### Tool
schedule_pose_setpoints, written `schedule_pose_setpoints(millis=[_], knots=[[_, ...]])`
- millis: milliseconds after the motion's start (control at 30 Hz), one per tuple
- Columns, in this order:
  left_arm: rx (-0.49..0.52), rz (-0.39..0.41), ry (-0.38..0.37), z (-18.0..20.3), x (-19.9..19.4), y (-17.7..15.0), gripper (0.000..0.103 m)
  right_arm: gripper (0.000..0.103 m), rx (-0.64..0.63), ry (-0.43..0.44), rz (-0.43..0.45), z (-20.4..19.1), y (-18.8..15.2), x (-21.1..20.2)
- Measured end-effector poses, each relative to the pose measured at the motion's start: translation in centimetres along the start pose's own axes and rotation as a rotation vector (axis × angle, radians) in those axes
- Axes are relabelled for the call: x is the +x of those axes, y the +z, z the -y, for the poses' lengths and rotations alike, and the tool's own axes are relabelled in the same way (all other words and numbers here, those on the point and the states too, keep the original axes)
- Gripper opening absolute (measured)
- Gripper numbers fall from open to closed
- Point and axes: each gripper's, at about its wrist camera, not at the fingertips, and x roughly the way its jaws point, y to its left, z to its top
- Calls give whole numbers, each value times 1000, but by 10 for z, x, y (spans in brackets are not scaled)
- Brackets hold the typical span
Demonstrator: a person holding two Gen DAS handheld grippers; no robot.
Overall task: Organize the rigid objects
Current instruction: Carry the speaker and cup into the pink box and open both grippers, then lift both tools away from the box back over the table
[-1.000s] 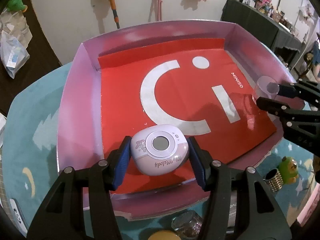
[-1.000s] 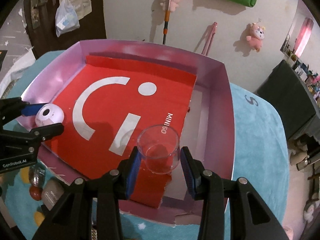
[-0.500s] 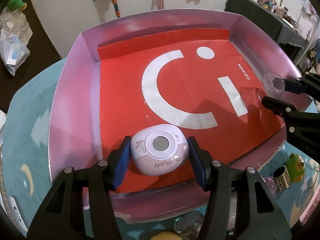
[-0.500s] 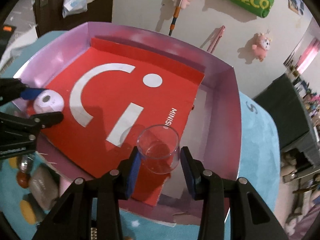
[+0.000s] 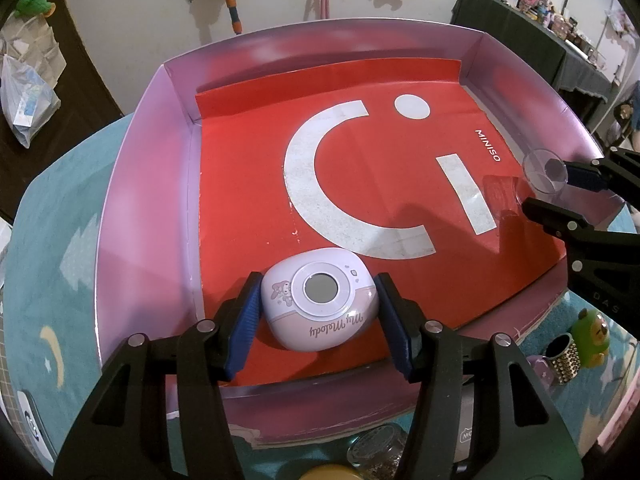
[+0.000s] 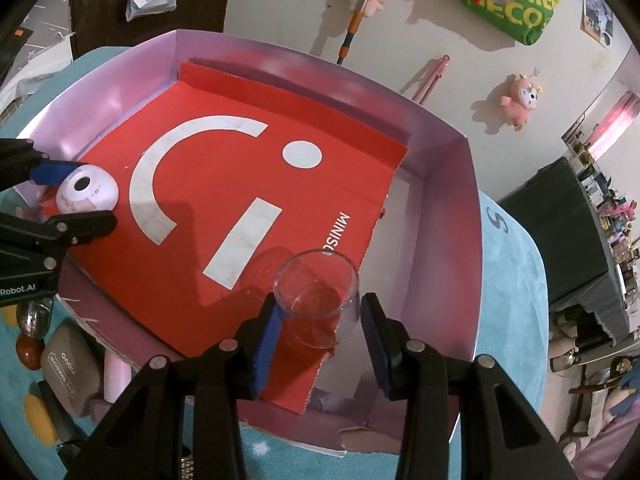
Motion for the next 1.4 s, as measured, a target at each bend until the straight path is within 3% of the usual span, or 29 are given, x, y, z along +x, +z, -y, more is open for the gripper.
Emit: schedule_pose_setpoints(millis=[267,433,533,800,900,1067,1167,1300,1400], knots=[[-3,8,-5,-1,-1,0,54,44,-3,0,-2,0,0,0],[4,38,-7,-1,-9,1,62,45,-5,-1,-4,0,0,0],[11,64,-9,0,-16,0,66,53,11,4,-9,2,0,1],[-8,118,-32,0,-43,-3,70,56,24,14,13,5,-4,-10],[-21,148,-45,0,-58,-6,74,65,42,34,50,7,-7,-24],[-44,210,-76,2,-89,-15,76,68,78,61,142,12,-12,-65],[-48,274,-80,4,-117,-25,78,77,100,73,208,14,-17,-93],[-51,378,-64,6,-150,-41,95,82,124,96,309,15,-30,-136],[-69,439,-63,7,-172,-58,97,93,143,107,389,12,-46,-168]])
